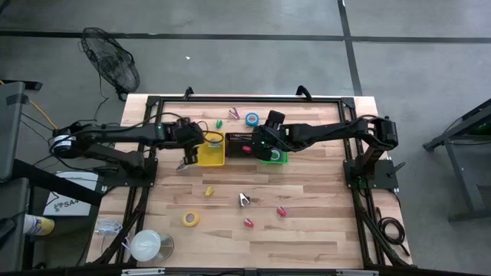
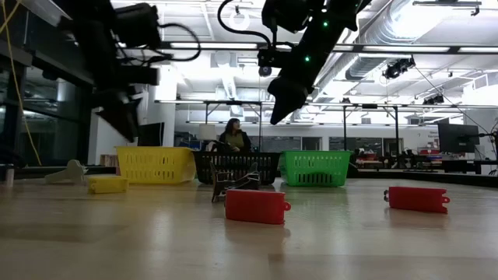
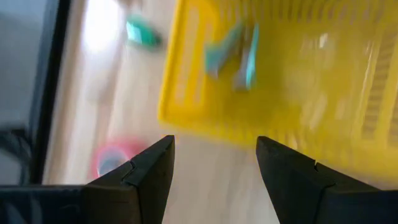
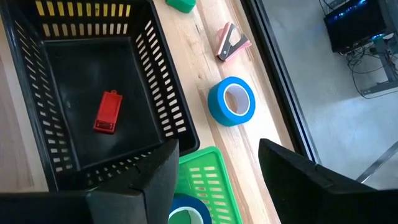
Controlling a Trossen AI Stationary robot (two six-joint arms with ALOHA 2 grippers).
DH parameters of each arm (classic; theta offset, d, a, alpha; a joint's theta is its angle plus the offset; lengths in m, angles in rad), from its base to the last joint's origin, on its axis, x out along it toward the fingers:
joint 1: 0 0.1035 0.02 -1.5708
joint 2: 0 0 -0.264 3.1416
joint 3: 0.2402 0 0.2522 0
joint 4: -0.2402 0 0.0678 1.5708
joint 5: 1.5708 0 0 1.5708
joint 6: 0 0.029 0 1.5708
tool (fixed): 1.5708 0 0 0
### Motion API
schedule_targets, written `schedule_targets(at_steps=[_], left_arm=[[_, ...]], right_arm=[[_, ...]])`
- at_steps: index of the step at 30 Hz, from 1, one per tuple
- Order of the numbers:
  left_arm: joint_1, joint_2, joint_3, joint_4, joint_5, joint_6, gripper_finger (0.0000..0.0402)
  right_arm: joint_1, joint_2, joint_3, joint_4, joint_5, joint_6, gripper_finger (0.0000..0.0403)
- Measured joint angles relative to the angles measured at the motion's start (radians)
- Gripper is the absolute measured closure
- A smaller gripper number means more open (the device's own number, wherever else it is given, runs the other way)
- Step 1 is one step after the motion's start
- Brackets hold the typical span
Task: Pick and place Stapler, Stapler remover, tape
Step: Put the gray staple remover into the yellow bin
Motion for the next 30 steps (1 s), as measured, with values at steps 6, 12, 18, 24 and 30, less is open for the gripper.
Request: schedule_targets(at_steps=[6,12,18,24,30], left_arm=[[-0.055,-0.052,-0.001,-0.212,-0.005,-0.154,0.018],[-0.214,-0.079,-0.001,-0.357,-0.061,-0.339,0.018],[-0.391,-0.083,-0.002,-0.475,-0.129,-0.599,0.018],[-0.546,-0.083,-0.003,-0.487,-0.132,-0.748,0.0179],[-0.648,-0.118,-0.078,-0.474,-0.131,-0.886,0.0179]], right_arm=[[0.0,0.0,0.0,-0.001,0.0,0.007,0.0191],[0.0,0.0,0.0,-0.008,0.0,0.006,0.019],[0.0,0.0,0.0,-0.029,-0.001,0.007,0.019],[0.0,0.0,0.0,-0.035,-0.001,0.007,0.0192],[0.0,0.0,0.0,-0.039,-0.001,0.003,0.0194]])
